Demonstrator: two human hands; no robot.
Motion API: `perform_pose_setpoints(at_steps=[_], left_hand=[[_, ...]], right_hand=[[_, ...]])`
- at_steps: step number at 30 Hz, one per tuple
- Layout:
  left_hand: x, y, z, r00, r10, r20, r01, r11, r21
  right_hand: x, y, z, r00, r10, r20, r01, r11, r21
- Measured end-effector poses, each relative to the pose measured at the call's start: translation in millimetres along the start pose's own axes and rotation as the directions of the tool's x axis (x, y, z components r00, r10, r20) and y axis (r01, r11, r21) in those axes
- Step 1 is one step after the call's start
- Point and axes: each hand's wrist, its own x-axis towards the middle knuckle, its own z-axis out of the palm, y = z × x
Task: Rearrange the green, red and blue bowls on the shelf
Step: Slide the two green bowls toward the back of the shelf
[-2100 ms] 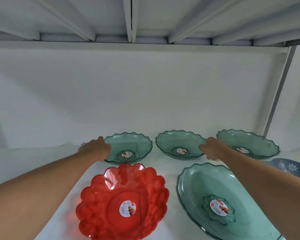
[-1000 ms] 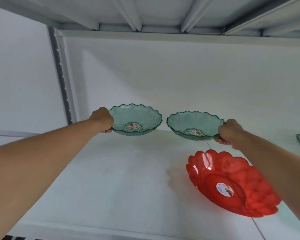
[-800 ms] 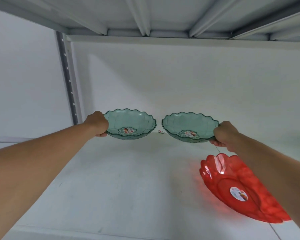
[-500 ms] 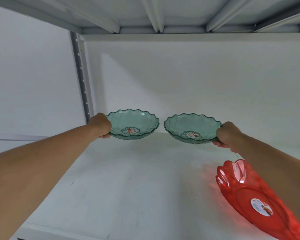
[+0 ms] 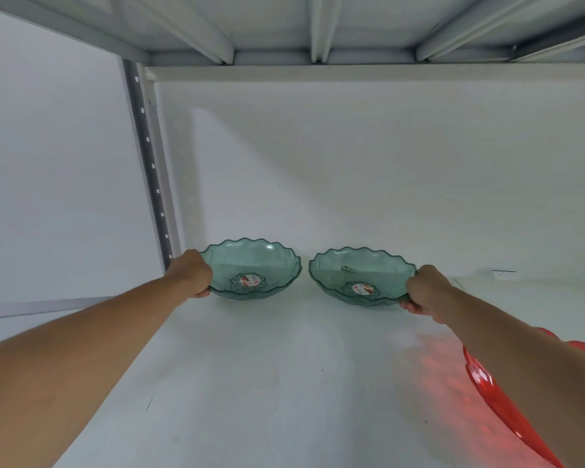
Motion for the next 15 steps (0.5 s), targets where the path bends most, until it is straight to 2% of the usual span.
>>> perform_pose_setpoints(at_steps=[8,10,12,15], left_hand=[[19,-16,8,0.999,0.037,0.036,-0.039,0.997,0.060],[9,-11,5,0.998,0.055,0.006,-0.055,0.972,0.230],[2,-2,1,0.991,0.122,-0.053,-0.079,0.863,0.499],[-7,20,-4,0.957,0.291,-0.007,-0.239,0.800,0.550]], right_hand=[[-3,0,5,1.000,0.019,-0.016,-0.020,0.999,-0.036],[-8,-6,3,1.000,0.013,-0.022,-0.014,0.997,-0.072],[-13,-14,-1,0.997,-0.049,-0.065,0.033,0.973,-0.229],[-21,-28,-6,0.951,-0.292,-0.104,0.194,0.824,-0.533]])
